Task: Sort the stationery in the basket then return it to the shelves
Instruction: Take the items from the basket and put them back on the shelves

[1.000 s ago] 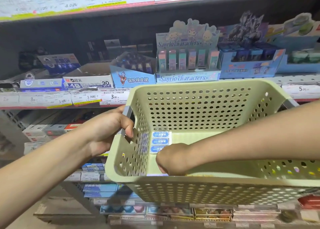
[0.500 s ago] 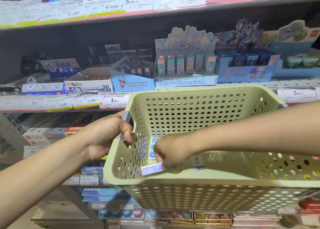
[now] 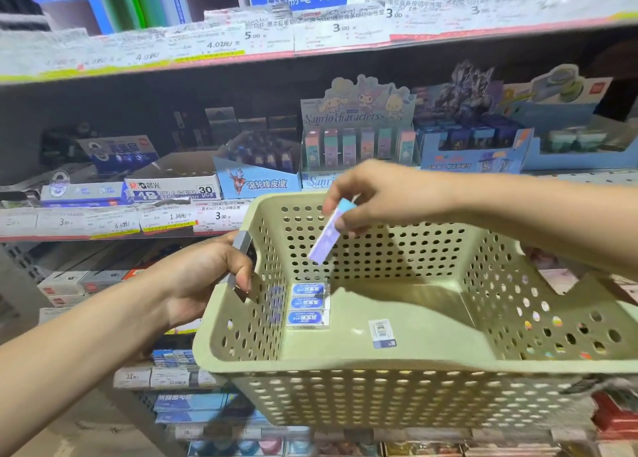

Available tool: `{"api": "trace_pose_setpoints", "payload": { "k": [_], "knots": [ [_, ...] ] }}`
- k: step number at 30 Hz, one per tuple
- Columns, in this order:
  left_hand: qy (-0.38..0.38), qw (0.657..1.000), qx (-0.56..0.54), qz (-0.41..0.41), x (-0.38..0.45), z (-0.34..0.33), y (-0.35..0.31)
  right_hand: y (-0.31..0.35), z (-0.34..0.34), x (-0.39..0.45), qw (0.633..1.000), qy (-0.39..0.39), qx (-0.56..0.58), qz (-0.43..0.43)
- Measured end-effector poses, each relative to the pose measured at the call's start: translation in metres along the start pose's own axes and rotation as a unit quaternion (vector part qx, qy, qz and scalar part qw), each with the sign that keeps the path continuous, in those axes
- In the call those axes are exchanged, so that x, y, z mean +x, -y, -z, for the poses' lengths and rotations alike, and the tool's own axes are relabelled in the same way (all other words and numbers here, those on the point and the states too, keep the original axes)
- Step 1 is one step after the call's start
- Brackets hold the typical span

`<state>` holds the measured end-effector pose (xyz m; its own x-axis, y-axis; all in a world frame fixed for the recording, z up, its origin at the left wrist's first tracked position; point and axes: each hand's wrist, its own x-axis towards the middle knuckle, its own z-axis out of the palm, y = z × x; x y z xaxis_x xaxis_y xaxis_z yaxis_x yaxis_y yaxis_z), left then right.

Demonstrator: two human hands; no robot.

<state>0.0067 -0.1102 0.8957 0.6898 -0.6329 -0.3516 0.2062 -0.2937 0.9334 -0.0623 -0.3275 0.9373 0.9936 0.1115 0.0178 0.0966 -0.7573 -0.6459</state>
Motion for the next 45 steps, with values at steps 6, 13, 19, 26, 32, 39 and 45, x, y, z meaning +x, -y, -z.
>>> {"api": "trace_pose_setpoints", "payload": {
  "k": [6, 13, 19, 26, 32, 39, 45],
  "knots": [
    [0.009, 1.000, 0.014, -0.003, -0.004, 0.000, -0.001, -0.003, 0.051, 0.009, 0.975, -0.177, 0.133, 0.029],
    [0.005, 1.000, 0.015, -0.002, -0.005, 0.000, 0.001, -0.015, 0.075, 0.024, 0.965, -0.261, 0.012, 0.024],
    [0.004, 1.000, 0.018, 0.000, -0.003, 0.000, 0.000, -0.035, 0.082, 0.045, 0.954, -0.276, -0.114, 0.036],
    [0.001, 1.000, 0.012, 0.002, -0.003, 0.001, -0.001, -0.039, 0.086, 0.055, 0.952, -0.256, -0.169, 0.023],
    [0.007, 1.000, 0.012, 0.002, -0.003, -0.002, -0.002, -0.038, 0.089, 0.054, 0.958, -0.245, -0.145, 0.023],
    [0.005, 1.000, 0.013, 0.000, -0.003, -0.003, -0.001, -0.043, 0.087, 0.052, 0.951, -0.267, -0.153, 0.028],
    [0.007, 1.000, 0.010, 0.000, -0.001, -0.004, -0.001, -0.058, 0.081, 0.055, 0.932, -0.279, -0.210, 0.093]
  ]
}}
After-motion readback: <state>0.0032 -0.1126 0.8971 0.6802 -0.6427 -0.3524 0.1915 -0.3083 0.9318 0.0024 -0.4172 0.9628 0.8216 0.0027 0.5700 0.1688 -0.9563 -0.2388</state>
